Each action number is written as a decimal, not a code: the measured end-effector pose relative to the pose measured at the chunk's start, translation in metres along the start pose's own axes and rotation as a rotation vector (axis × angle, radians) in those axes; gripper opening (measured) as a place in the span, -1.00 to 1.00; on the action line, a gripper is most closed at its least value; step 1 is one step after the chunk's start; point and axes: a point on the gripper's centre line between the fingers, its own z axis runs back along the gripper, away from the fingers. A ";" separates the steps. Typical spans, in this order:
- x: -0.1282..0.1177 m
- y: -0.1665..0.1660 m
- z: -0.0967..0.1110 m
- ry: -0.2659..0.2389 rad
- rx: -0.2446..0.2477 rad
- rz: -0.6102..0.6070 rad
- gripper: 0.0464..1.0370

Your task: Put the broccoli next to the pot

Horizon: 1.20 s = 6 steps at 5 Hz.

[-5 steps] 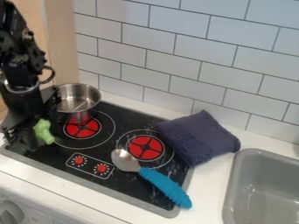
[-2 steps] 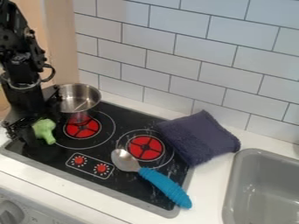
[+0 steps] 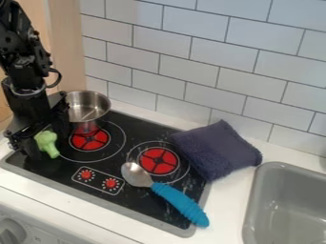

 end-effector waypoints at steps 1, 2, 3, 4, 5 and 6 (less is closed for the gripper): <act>-0.002 -0.001 0.001 0.000 -0.006 -0.008 0.92; -0.009 0.001 0.009 0.003 -0.066 -0.058 0.92; -0.004 -0.002 0.036 -0.082 -0.108 -0.055 0.92; -0.006 0.000 0.057 -0.140 -0.139 -0.071 0.92; -0.010 -0.002 0.067 -0.150 -0.205 -0.099 0.92; -0.011 -0.001 0.066 -0.163 -0.216 -0.145 0.92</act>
